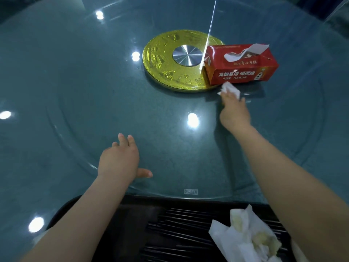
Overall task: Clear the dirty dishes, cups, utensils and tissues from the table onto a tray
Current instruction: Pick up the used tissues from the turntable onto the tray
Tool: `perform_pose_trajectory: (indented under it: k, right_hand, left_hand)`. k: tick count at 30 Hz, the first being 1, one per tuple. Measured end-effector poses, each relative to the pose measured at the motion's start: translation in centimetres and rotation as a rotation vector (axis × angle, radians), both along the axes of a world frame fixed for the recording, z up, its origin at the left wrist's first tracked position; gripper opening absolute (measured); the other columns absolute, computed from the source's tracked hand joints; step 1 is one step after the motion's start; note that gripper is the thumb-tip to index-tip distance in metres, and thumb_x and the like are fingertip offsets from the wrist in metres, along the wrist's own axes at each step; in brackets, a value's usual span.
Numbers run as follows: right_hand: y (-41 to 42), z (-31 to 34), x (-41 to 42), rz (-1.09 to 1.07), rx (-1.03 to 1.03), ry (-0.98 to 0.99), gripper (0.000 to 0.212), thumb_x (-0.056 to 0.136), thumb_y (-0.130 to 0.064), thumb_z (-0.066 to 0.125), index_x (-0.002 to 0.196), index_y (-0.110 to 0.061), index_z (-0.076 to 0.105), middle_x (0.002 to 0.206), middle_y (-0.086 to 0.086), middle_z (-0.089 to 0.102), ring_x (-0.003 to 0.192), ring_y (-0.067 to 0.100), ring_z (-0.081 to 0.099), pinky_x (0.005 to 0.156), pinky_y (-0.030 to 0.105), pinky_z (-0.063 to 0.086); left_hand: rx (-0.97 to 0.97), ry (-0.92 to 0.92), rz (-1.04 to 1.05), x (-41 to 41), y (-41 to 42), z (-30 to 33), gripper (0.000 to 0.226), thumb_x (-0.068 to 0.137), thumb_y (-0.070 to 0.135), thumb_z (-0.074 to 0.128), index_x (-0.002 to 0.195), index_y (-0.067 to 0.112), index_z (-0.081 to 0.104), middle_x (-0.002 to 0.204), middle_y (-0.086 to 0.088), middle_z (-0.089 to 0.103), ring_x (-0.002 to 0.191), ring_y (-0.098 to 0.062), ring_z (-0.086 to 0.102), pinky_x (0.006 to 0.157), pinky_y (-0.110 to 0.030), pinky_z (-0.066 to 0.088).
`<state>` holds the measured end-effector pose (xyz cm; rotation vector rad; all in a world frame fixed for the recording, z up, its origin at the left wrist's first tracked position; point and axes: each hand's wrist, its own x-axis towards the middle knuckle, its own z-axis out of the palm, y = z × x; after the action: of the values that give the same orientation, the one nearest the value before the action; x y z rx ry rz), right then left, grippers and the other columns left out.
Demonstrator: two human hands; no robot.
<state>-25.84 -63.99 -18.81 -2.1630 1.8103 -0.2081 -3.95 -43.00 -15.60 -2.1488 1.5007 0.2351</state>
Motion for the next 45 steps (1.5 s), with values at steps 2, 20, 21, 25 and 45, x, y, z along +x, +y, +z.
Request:
perform_pose_trajectory:
  k: [2, 20, 21, 25, 45]
  right_hand:
    - [0.5, -0.2, -1.2, -0.111, -0.004, -0.047, 0.073, 0.082, 0.01, 0.035, 0.148, -0.02, 0.027, 0.155, 0.006, 0.025, 0.14, 0.035, 0.023, 0.11, 0.047, 0.031]
    - [7.5, -1.1, 16.0, 0.719, 0.123, -0.062, 0.068, 0.09, 0.003, 0.027, 0.15, -0.029, 0.025, 0.16, -0.001, 0.013, 0.145, 0.028, 0.017, 0.112, 0.035, 0.023]
    - [8.5, -1.0, 15.1, 0.721, 0.14, -0.089, 0.069, 0.089, 0.003, 0.027, 0.149, -0.03, 0.025, 0.16, 0.0, 0.015, 0.145, 0.027, 0.018, 0.111, 0.035, 0.024]
    - [12.5, 0.1, 11.3, 0.713, 0.2, -0.072, 0.075, 0.086, 0.005, 0.027, 0.149, -0.035, 0.022, 0.16, 0.001, 0.016, 0.144, 0.024, 0.02, 0.109, 0.036, 0.029]
    - [26.8, 9.5, -2.4, 0.378, 0.13, -0.368, 0.052, 0.083, 0.008, 0.045, 0.12, -0.022, 0.066, 0.127, -0.001, 0.062, 0.116, 0.018, 0.056, 0.089, 0.017, 0.039]
  left_hand:
    - [-0.022, 0.0, -0.009, -0.2, 0.2, -0.1, 0.126, 0.064, 0.082, 0.053, 0.15, 0.006, 0.002, 0.158, -0.017, 0.009, 0.135, -0.026, 0.038, 0.093, -0.035, 0.045]
    - [-0.203, 0.259, 0.033, -0.6, 1.8, -1.4, 0.118, 0.07, 0.076, 0.056, 0.15, 0.006, 0.006, 0.159, -0.013, 0.005, 0.144, -0.027, 0.021, 0.104, -0.037, 0.036]
    - [-0.216, 0.292, 0.033, -0.3, 2.0, -1.2, 0.114, 0.072, 0.074, 0.057, 0.15, 0.006, 0.009, 0.16, -0.013, 0.005, 0.144, -0.026, 0.021, 0.103, -0.037, 0.036]
    - [-0.194, 0.496, 0.046, 1.9, 3.3, 0.4, 0.085, 0.084, 0.055, 0.059, 0.148, 0.008, 0.025, 0.161, -0.006, 0.008, 0.141, -0.02, 0.03, 0.106, -0.033, 0.031]
    - [-0.623, 0.779, 0.126, -4.8, 18.7, 10.2, 0.05, 0.091, 0.032, 0.058, 0.14, 0.026, 0.047, 0.134, 0.003, 0.058, 0.122, -0.01, 0.053, 0.098, -0.022, 0.038]
